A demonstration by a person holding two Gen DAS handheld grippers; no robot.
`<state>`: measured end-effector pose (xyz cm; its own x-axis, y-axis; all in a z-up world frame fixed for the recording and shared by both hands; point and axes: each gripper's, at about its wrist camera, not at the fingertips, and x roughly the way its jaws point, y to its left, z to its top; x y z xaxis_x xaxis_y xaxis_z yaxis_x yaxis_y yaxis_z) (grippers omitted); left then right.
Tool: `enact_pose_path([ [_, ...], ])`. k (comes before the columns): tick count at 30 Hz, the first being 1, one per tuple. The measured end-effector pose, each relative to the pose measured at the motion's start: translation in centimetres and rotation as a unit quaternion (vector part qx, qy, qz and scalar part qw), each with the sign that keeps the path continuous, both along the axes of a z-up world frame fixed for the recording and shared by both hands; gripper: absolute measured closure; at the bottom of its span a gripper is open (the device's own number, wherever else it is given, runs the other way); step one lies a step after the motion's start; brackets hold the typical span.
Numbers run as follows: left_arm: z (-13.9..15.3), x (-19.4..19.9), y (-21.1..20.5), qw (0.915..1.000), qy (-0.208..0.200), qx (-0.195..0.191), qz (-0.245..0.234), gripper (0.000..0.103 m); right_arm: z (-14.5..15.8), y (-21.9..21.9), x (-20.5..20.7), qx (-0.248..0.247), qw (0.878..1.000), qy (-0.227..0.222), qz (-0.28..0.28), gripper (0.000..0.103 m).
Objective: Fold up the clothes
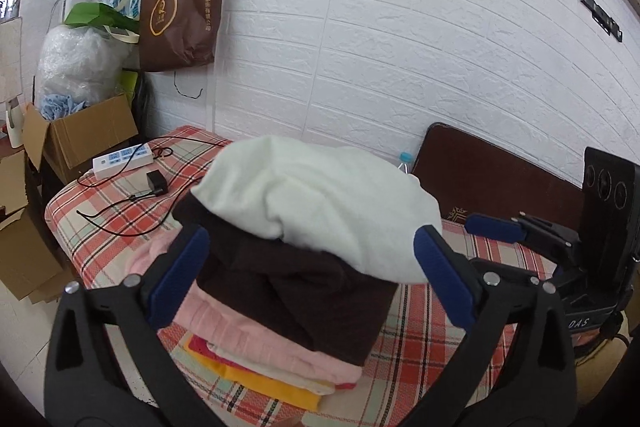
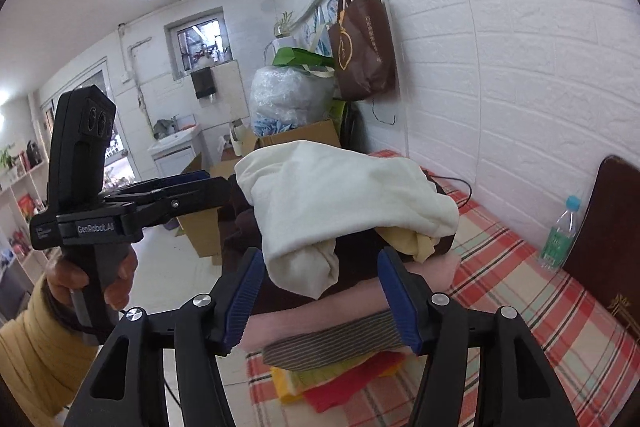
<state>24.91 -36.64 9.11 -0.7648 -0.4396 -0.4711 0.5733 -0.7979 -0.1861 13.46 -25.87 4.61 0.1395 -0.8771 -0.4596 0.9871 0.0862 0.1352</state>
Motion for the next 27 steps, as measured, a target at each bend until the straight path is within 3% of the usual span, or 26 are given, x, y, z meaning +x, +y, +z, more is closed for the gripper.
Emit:
enact_pose_path([
  [3,-0.8,-0.8,0.7,0.9995,-0.005,0.012,-0.029,0.001,-0.1,0.8,0.8,-0.014,1.000,0.012,0.008,0.032],
  [10,-1.4,-1.3,2.8,0.9993,-0.009,0.009,-0.035,0.000,-0.6,1.2,1.0,-0.016,1.000,0.007,0.008,0.031],
  [23,-1.3,-0.5,4.3,0.9995,0.018,-0.023,0.012,0.001,-1.1,1.9,-0.5,-0.014,0.999,-0.014,-0.026,0.030],
  [27,-2.3,-1.6,4.1,1.0000,0.001,-0.002,-0.003,0.000,-1.6,1.7,-0.8,-0.002,0.999,-0.028,-0.025,0.029],
])
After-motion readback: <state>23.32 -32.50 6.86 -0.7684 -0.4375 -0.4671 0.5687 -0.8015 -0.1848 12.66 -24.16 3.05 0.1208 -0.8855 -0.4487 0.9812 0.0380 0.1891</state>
